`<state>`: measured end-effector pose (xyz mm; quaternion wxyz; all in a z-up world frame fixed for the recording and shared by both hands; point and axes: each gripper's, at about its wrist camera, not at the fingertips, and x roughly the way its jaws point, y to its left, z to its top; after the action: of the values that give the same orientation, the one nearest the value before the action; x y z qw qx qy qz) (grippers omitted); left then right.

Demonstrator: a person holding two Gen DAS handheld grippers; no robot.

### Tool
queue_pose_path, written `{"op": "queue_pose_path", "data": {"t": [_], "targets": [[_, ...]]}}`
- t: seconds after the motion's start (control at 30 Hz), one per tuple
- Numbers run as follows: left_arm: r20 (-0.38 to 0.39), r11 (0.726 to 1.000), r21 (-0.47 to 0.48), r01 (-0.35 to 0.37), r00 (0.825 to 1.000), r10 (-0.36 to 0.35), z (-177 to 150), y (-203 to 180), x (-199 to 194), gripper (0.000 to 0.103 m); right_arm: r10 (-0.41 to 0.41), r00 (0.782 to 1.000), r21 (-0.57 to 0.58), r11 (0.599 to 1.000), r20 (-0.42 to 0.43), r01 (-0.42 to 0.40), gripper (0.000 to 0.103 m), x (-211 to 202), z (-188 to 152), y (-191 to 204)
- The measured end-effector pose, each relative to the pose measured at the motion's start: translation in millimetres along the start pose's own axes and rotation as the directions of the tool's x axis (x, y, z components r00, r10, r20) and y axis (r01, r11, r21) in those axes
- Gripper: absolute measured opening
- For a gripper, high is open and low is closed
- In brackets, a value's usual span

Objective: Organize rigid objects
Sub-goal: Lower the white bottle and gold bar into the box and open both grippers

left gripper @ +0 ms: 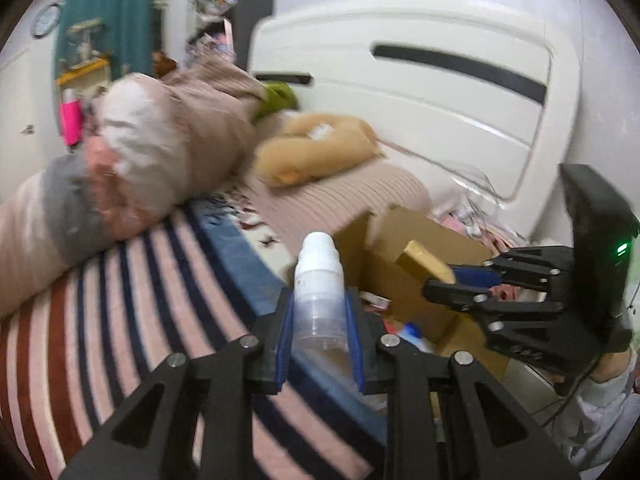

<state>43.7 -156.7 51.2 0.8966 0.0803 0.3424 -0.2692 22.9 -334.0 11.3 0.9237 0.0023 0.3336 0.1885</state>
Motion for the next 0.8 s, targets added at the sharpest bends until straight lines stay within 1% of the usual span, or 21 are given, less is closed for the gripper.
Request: {"op": "queue_pose_path", "data": {"t": [0.03,0.1,0.13,0.23,0.37,0.47,0.7,0.73,0.8], "targets": [[-0.035,1.0,0.019,0.009,0.999,-0.009,5,-9,15,0.021,-0.007,1.0,0.01,1.0,-0.026,0.008,0.014,6,-4,-9],[-0.081,0.999,0.048,0.011,0.997,-0.008,10,-18,32,0.021,-0.023,0.998,0.015,1.0,-0.062,0.024,0.014,17,-11,-22],[-0.118,0.998,0.069,0.007,0.993,0.001,12,-24,45,0.021,-0.034,0.996,0.009,0.999,-0.077,0.035,0.014,21,-14,-25],[-0.191,0.994,0.111,-0.005,0.981,0.026,16,-34,71,0.021,-0.074,0.991,-0.023,0.997,-0.111,0.072,0.013,32,-19,-30],[-0.252,0.99,0.137,-0.033,0.965,0.067,14,-36,90,0.021,-0.071,0.988,-0.036,0.997,-0.136,0.066,0.014,50,-22,-37],[-0.266,0.989,0.144,-0.042,0.961,0.079,12,-34,98,0.021,-0.08,0.987,-0.054,0.996,-0.136,0.073,0.014,52,-26,-39],[-0.25,0.989,0.14,-0.043,0.965,0.077,12,-32,97,0.024,-0.068,0.988,-0.044,0.997,-0.138,0.062,0.014,52,-26,-38],[-0.241,0.99,0.132,-0.043,0.968,0.074,13,-31,94,0.025,-0.065,0.988,-0.039,0.997,-0.137,0.06,0.014,51,-25,-39],[-0.221,0.992,0.121,-0.047,0.972,0.073,14,-28,86,0.031,-0.065,0.988,-0.039,0.997,-0.138,0.061,0.014,51,-25,-38]]}}
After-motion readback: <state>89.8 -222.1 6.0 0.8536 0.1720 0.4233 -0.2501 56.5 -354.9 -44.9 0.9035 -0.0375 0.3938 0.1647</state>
